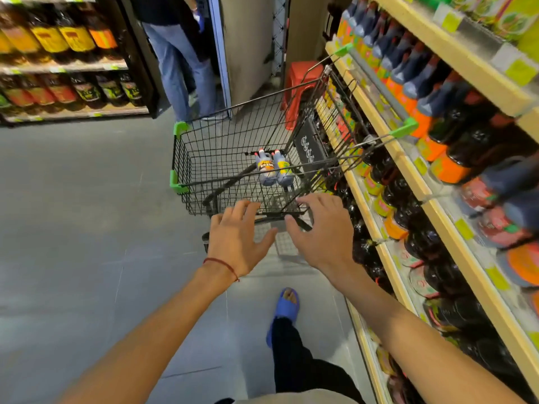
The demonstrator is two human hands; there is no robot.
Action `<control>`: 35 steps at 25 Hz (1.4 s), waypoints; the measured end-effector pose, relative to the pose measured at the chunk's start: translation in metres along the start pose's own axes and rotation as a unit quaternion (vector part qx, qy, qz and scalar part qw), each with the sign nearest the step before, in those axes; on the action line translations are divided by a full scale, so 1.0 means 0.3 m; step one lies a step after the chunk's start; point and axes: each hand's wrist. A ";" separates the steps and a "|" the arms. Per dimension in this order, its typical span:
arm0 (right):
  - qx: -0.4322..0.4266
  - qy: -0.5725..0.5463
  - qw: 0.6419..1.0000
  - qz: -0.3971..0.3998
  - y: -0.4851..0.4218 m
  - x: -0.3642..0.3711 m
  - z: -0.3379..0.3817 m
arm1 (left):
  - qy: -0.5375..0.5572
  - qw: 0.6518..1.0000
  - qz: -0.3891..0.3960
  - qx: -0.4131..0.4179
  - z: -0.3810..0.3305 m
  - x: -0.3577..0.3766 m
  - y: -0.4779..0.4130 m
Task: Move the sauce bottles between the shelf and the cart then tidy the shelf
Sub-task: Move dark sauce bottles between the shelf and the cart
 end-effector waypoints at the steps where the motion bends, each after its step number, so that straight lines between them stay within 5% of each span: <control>1: 0.001 -0.005 1.000 0.000 -0.071 0.035 -0.019 | -0.002 1.000 -0.001 -0.001 0.017 0.015 -0.075; 16: 0.035 0.017 0.990 0.133 -1.055 0.518 -0.382 | -0.027 0.993 0.101 -0.062 0.266 0.309 -1.115; 24: 0.166 0.087 0.954 0.233 -1.281 0.822 -0.501 | 0.011 0.975 0.210 -0.067 0.481 0.596 -1.485; 27: 0.179 0.069 0.959 0.211 -1.316 0.930 -0.534 | 0.028 0.967 0.246 -0.060 0.528 0.682 -1.564; 35: 0.276 0.070 0.909 0.303 -1.336 1.221 -0.712 | 0.036 0.911 0.387 -0.141 0.610 1.005 -1.614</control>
Point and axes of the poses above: each hand's wrist, its own y-axis away from the middle knuckle, its own x-axis out of the palm, z = x × y, and after that the axes turned 2 degrees about x, right-handed
